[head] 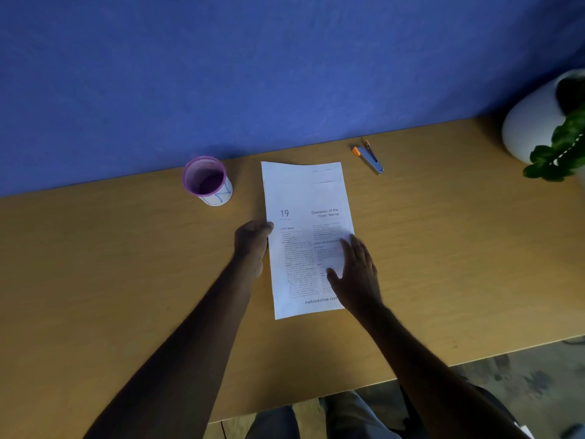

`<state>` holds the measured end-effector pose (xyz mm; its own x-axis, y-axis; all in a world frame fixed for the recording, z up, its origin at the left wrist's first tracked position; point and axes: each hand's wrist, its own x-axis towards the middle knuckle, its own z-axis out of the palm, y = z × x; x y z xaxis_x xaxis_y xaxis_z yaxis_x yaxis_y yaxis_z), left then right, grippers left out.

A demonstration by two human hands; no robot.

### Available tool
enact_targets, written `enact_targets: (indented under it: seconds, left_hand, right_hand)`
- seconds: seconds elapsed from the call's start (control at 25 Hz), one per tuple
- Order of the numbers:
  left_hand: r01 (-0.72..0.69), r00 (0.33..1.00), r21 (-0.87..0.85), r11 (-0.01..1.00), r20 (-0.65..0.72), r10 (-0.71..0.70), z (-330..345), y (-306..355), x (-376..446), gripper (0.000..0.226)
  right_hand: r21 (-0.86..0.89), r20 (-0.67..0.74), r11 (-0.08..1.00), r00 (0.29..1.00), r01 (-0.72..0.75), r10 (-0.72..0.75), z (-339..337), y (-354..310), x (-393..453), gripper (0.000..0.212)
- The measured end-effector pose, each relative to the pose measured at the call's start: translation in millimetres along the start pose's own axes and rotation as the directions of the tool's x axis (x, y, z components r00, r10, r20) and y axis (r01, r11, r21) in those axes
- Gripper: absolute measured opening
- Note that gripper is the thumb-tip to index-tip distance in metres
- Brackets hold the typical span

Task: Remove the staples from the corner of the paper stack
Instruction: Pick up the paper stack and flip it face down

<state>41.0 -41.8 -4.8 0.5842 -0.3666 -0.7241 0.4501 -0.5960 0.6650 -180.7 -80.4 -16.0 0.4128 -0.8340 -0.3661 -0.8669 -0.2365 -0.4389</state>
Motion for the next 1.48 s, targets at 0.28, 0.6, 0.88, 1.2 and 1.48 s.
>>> enact_targets:
  seconds: [0.28, 0.6, 0.88, 1.2, 1.48]
  left_hand:
    - [-0.001, 0.976, -0.168, 0.986, 0.216, 0.038, 1, 0, -65, 0.008]
    - [-0.091, 0.947, -0.13, 0.987, 0.297, 0.126, -6, -16, -134, 0.007]
    - [-0.167, 0.903, -0.144, 0.975, 0.376, 0.21, -20, -14, -152, 0.016]
    - [-0.76, 0.6, 0.511, 0.4, 0.317, 0.735, -36, 53, -137, 0.106]
    - [-0.76, 0.645, 0.631, 0.156, 0.701, 0.306, 10, 66, -99, 0.032]
  right_hand:
    - [0.44, -0.095, 0.887, 0.99, 0.136, -0.104, -31, -78, -24, 0.059]
    - [0.478, -0.147, 0.861, 0.982, 0.172, -0.115, -44, -69, -83, 0.048]
    - [0.47, -0.148, 0.881, 0.989, 0.062, 0.009, -75, -53, -89, 0.022]
    - [0.546, 0.205, 0.837, 0.975, -0.04, -0.087, -140, -33, -79, 0.023]
    - [0.273, 0.313, 0.956, 0.93, 0.108, -0.194, -142, -6, -9, 0.02]
